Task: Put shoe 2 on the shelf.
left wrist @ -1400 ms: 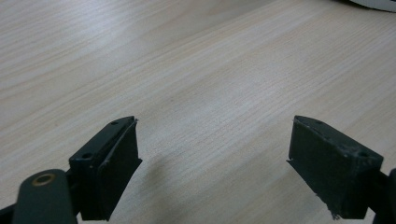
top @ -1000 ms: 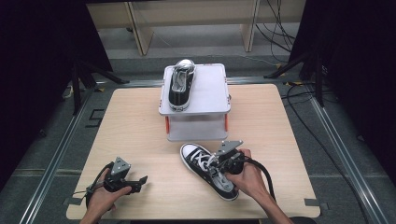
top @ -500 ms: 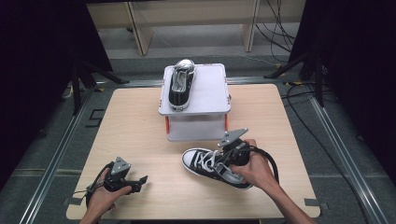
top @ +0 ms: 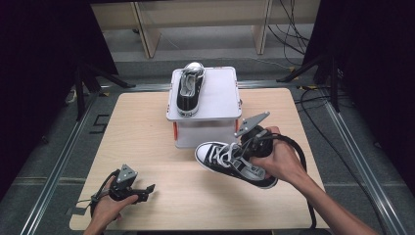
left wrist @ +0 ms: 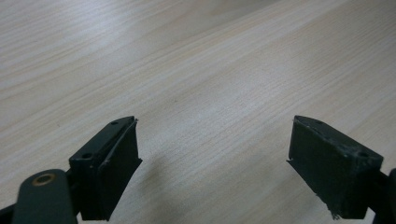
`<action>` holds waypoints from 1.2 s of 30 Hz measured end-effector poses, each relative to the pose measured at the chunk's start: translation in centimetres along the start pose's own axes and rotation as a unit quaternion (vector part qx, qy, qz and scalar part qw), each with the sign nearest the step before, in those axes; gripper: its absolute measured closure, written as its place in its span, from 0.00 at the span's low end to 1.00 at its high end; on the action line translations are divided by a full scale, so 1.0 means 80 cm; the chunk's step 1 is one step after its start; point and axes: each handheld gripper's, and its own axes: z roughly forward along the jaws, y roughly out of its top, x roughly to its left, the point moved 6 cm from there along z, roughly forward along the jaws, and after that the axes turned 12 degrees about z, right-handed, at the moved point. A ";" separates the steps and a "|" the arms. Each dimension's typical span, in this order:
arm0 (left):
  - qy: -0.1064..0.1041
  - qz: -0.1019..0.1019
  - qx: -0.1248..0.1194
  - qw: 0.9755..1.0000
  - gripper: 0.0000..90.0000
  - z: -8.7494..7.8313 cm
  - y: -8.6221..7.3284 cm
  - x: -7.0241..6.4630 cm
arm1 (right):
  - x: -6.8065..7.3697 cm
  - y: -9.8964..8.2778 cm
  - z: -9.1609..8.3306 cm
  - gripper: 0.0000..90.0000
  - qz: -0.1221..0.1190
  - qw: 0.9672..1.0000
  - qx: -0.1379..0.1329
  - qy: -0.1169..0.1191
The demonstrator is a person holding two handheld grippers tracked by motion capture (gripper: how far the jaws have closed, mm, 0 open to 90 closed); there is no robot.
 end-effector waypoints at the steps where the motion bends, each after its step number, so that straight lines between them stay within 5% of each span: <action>1: 0.000 -0.002 0.000 1.000 0.17 0.000 0.000 0.000 | -0.003 0.006 -0.005 0.97 -0.002 1.000 -0.008 -0.002; 3: 0.001 0.007 0.000 1.000 0.17 0.000 0.000 0.001 | -0.004 0.014 -0.017 0.97 0.005 1.000 -0.013 0.006; 8: -0.002 -0.013 0.000 1.000 0.17 0.001 0.000 -0.003 | -0.014 0.040 -0.042 0.97 0.015 0.999 -0.033 0.010; 11: -0.008 0.005 0.006 1.000 0.17 0.000 -0.001 -0.001 | -0.021 0.055 -0.056 0.97 0.026 0.998 -0.049 0.015; 12: -0.007 0.004 0.005 1.000 0.17 -0.001 -0.002 -0.001 | -0.024 0.060 -0.061 0.97 0.032 0.998 -0.054 0.015; 13: -0.002 -0.020 -0.009 1.000 0.17 0.002 0.000 -0.004 | -0.029 0.065 -0.067 0.97 0.041 0.997 -0.058 0.016; 15: 0.000 -0.005 -0.001 1.000 0.17 0.003 -0.001 0.000 | -0.040 0.078 -0.078 0.97 0.051 0.996 -0.070 0.006; 19: -0.001 -0.018 0.000 1.000 0.17 0.002 -0.001 -0.002 | -0.064 0.100 -0.095 0.97 0.067 0.994 -0.084 -0.013; 20: 0.000 -0.008 0.000 1.000 0.17 0.002 -0.001 0.000 | -0.074 0.106 -0.098 0.97 0.077 0.993 -0.087 -0.023; 28: -0.002 -0.010 0.000 1.000 0.17 0.002 -0.001 -0.001 | -0.130 0.136 -0.075 0.97 0.123 0.987 -0.076 -0.075; 34: -0.003 -0.011 0.000 1.000 0.17 0.003 -0.002 -0.002 | -0.168 0.157 -0.044 0.97 0.165 0.978 -0.088 -0.095; 36: -0.004 -0.003 0.001 1.000 0.17 0.003 -0.002 -0.001 | -0.176 0.168 -0.034 0.97 0.189 0.972 -0.097 -0.099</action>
